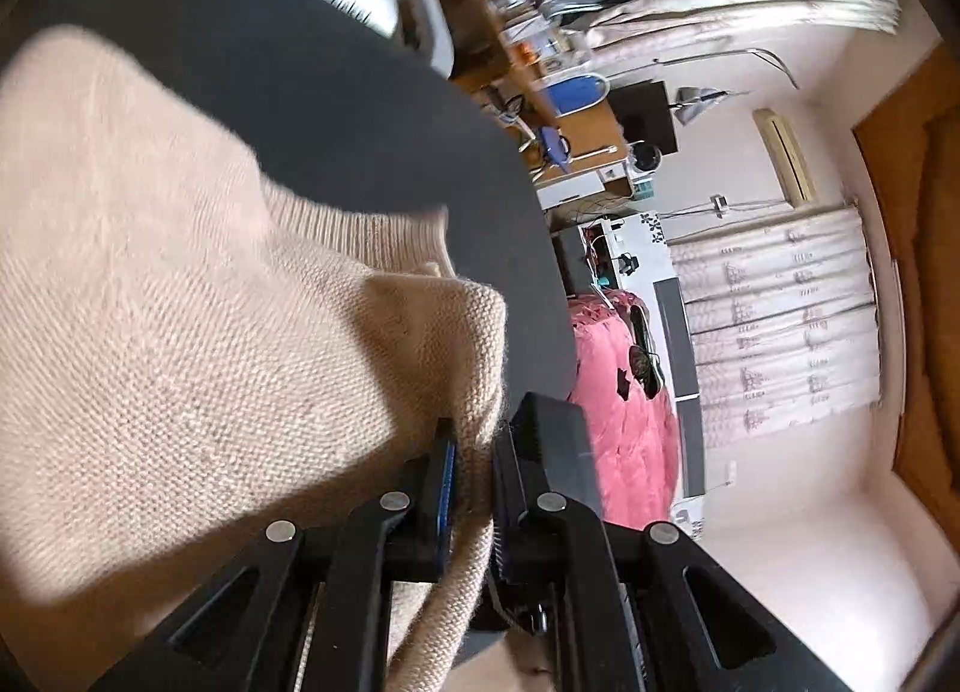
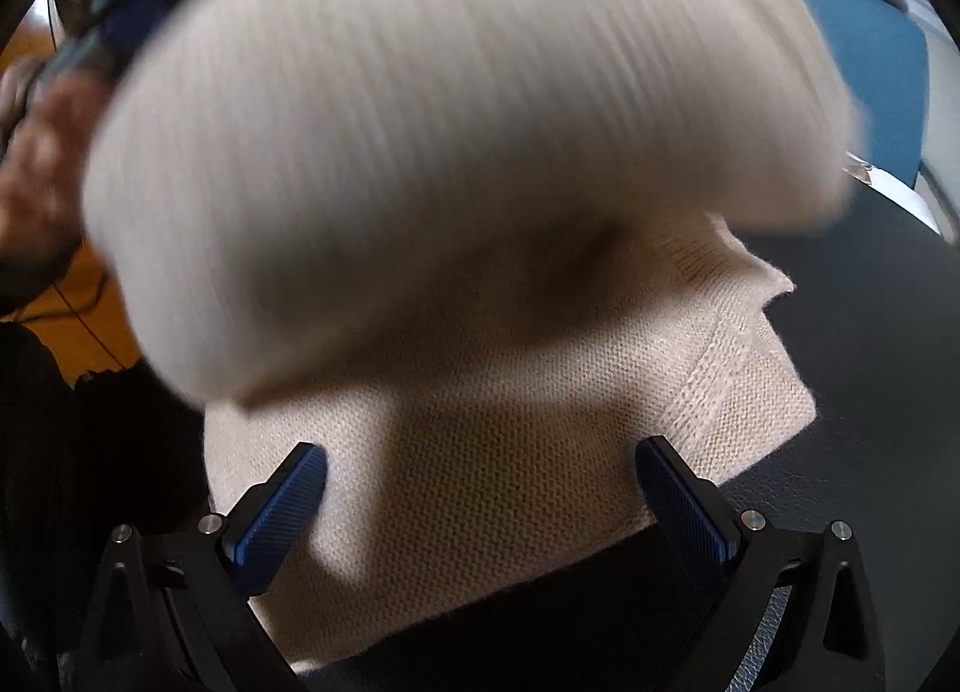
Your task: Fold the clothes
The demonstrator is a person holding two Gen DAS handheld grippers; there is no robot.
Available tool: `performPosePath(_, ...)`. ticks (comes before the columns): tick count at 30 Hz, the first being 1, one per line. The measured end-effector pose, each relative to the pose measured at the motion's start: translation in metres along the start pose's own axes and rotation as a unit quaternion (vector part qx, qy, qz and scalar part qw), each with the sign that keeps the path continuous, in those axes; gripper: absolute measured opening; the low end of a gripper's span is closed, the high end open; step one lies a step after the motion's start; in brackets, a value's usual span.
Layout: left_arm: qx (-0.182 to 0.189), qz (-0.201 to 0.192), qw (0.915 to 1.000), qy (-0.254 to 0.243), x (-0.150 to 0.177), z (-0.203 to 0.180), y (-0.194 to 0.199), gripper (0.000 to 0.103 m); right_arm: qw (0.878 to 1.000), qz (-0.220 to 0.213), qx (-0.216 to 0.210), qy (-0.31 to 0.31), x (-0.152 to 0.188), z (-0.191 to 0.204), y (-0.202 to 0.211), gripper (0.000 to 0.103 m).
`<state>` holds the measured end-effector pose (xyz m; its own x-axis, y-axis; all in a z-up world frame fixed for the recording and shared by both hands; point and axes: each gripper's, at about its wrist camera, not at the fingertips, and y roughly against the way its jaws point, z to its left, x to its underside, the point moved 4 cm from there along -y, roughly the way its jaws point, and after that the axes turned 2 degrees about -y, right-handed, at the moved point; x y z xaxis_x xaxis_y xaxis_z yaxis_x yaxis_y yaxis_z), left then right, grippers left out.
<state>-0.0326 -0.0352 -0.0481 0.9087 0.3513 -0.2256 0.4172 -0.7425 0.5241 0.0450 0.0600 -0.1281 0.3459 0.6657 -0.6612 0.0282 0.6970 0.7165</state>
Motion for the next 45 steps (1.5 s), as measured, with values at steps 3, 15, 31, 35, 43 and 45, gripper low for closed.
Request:
performPosePath(3,-0.011,0.015,0.9992,0.037,0.003,0.020,-0.016,0.010,1.000,-0.008,-0.003,-0.006,0.002,-0.001,0.003,0.103)
performPosePath(15,0.108,-0.017,0.9938,0.020,-0.014,-0.015,0.071,0.029,0.999,-0.006,0.028,0.024,0.014,0.016,0.019,0.103)
performPosePath(31,-0.064,-0.117,0.9867,-0.094,0.059,0.077,0.172,0.032,0.976,0.035,-0.185,-0.107,0.011,0.109,0.083,0.103)
performPosePath(35,-0.083,-0.104,0.9776,-0.163,0.091,0.073,0.173,0.032,0.960,0.024,-0.217,-0.178,0.015,0.108,0.046,0.103)
performPosePath(43,-0.154,-0.023,0.9573,-0.243,0.137,0.093,0.150,0.032,0.948,-0.004,-0.157,-0.278,0.032,0.083,0.022,0.005)
performPosePath(45,-0.187,-0.008,0.9384,-0.290,0.154,0.096,0.143,0.034,0.946,0.000,-0.123,-0.300,0.046,0.074,0.023,0.004)
